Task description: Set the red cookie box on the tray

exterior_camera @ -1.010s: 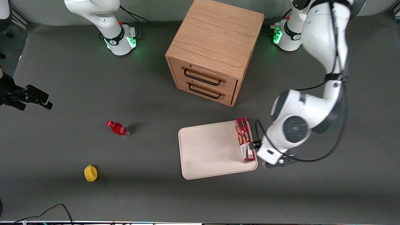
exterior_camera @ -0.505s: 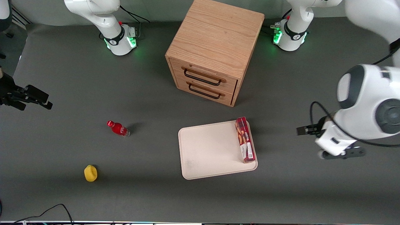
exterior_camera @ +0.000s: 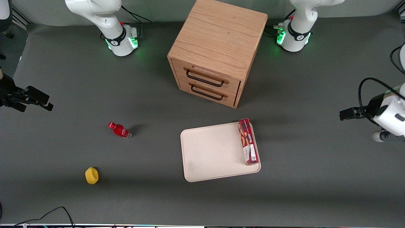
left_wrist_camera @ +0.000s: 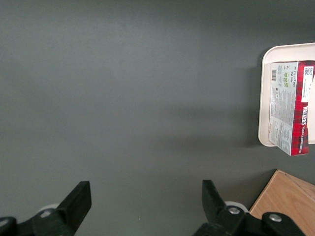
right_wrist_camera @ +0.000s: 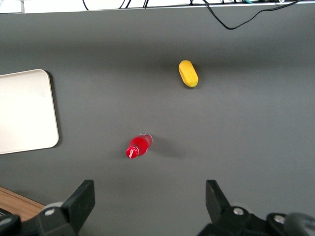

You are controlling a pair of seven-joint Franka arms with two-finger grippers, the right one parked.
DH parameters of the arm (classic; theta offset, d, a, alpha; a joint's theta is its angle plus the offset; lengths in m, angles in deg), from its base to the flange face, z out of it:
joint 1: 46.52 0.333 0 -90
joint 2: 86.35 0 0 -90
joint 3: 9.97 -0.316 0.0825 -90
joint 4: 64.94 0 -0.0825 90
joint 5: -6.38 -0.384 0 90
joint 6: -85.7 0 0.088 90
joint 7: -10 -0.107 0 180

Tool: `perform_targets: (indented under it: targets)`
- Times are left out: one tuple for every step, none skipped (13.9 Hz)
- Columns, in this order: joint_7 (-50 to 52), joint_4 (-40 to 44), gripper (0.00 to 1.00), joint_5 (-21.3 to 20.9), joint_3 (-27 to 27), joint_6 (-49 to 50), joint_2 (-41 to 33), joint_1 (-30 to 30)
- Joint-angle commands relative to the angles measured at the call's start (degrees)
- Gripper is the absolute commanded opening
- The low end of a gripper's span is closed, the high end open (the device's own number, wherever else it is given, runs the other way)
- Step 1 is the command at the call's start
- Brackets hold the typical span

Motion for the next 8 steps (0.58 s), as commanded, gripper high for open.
perform_targets:
  targets:
    - [-2.3, -4.4, 1.0, -0.5, 0.5, -0.9, -3.7, 1.0]
    - [-2.2, -4.0, 1.0, -0.5, 0.4, -1.0, -3.2, 1.4]
    - [-2.5, -3.7, 1.0, -0.7, 0.5, -1.1, -3.2, 1.4]
    - [-2.6, -2.6, 1.0, -0.9, 0.5, -1.1, -3.0, 1.4]
    - [-2.6, -1.7, 1.0, -0.9, 0.5, -0.9, -2.6, 1.4]
    - [-2.6, -1.1, 1.0, -0.8, 0.5, -0.6, -2.5, 1.5]
    - [-2.6, -1.1, 1.0, -0.8, 0.5, -0.6, -2.5, 1.5]
    - [-2.4, -1.1, 1.0, -0.9, 0.5, -0.4, -2.4, 1.3]
